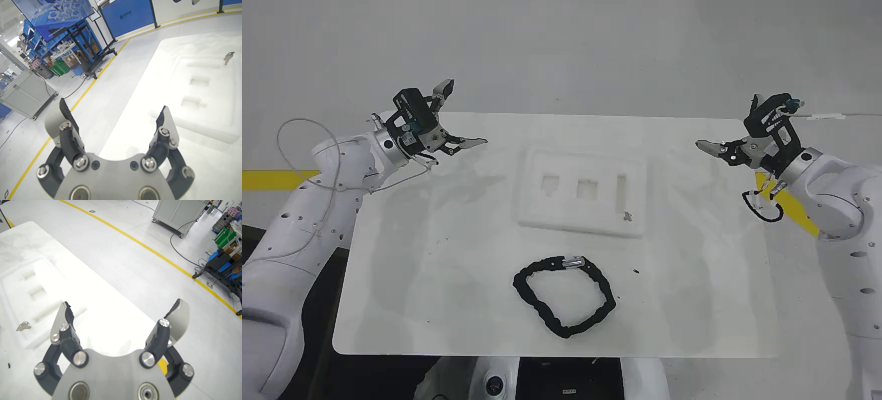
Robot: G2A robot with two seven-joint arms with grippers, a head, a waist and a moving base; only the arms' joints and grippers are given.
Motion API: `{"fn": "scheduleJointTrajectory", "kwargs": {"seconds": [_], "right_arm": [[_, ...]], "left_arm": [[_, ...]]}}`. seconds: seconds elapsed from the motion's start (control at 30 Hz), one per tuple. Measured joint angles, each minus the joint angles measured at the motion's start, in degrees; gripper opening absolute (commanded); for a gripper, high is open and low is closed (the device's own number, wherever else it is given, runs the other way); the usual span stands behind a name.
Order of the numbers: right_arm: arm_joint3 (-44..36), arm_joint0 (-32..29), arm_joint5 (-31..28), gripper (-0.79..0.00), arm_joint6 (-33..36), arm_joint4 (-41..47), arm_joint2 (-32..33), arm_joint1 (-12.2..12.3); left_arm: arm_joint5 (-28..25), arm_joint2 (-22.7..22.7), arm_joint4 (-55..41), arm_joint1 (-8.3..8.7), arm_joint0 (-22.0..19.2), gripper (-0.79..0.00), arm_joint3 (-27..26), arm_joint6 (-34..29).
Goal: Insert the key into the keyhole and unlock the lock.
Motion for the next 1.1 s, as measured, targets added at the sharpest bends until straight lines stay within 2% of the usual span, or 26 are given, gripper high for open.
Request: {"fn": "scheduleJointTrajectory", "kwargs": {"seconds": [0.87, 0.93, 1.1], "right_arm": [[-0.23, -0.44, 0.28, 0.0, 0.04, 0.38, -0.29, -0.06], [-0.81, -0.93, 0.27, 0.0, 1.27, 1.55, -1.1, -0.15], [-2.65, -0.27, 1.0, 0.0, 9.85, 5.78, -3.16, -0.27]], "left_arm": [[0.0, 0.0, 0.0, 0.0, 0.0, 0.0, 0.0, 0.0], [0.0, 0.0, 0.0, 0.0, 0.0, 0.0, 0.0, 0.0], [0.0, 0.0, 0.0, 0.0, 0.0, 0.0, 0.0, 0.0]]}}
